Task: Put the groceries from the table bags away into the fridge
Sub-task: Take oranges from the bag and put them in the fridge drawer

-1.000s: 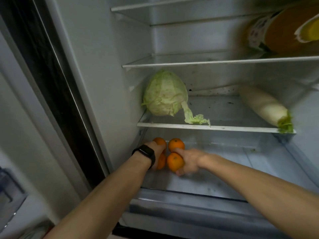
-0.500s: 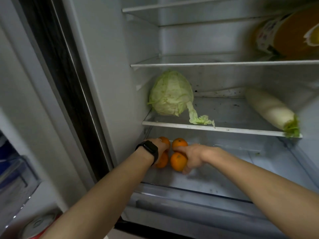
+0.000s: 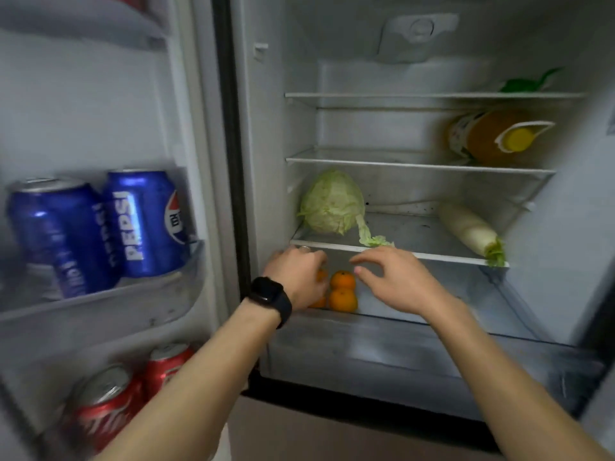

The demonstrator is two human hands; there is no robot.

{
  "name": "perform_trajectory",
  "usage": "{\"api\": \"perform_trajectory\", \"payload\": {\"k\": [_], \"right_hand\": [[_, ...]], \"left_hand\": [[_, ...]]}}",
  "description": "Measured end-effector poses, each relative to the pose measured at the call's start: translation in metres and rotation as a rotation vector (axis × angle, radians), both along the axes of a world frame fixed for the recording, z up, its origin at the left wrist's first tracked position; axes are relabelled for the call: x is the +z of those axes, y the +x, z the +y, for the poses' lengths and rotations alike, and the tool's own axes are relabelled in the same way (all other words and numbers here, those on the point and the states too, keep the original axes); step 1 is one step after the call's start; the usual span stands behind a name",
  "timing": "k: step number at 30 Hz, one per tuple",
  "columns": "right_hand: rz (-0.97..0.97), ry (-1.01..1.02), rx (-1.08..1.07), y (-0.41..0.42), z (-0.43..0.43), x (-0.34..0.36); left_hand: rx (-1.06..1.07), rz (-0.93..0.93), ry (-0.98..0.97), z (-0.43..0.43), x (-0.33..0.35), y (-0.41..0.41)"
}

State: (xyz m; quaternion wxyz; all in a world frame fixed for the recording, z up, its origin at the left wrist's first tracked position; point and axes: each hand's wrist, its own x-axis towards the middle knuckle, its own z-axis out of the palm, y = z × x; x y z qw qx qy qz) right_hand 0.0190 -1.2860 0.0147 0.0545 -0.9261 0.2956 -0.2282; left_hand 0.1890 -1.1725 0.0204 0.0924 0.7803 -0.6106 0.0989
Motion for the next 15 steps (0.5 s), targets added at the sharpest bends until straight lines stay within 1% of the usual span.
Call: {"api": "perform_trajectory", "payload": {"k": [3,5,9,12,15], "right_hand": [[-0.300,-0.060,0.036,-0.014,0.068,-0.027],[-0.401,-0.066,0.089,-0.015,0.115,-0.048],[-0.383,0.020,0.220,0.000,0.209,-0.085],[-0.355,0.068,0.324,0.022,0.279,-0.108],[-0.309,0.103,0.455,0.048,0.350,-0.129]], "left_hand": [[-0.004,0.035,-0.209,0.074,-0.016,-0.005],[0.016,0.051,-0.270,0.129,-0.035,-0.007],[0.135,0.004,-0.326,0.248,-0.077,-0.003],[0.270,-0.010,-0.361,0.343,-0.111,0.004],[0.481,0.004,-0.292,0.443,-0.140,0.014]]}}
